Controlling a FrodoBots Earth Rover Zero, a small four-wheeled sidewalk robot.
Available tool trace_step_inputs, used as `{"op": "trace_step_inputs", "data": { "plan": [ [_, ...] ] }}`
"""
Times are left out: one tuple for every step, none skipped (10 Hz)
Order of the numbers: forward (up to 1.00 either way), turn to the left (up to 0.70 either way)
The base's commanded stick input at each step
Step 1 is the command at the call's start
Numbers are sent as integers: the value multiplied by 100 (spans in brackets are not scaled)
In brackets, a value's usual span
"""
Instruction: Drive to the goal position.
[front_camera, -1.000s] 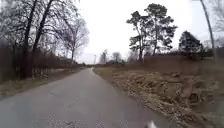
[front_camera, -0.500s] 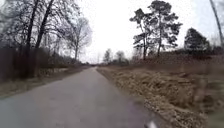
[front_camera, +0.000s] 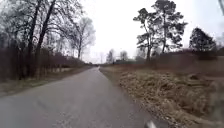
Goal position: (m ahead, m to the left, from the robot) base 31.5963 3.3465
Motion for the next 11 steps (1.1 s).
{"op": "trace_step_inputs", "data": {
  "plan": [
    [85,0],
    [85,0],
    [85,0],
    [85,0],
    [85,0],
    [85,0],
    [85,0],
    [85,0],
    [85,0],
    [85,0],
    [85,0]
  ]
}}
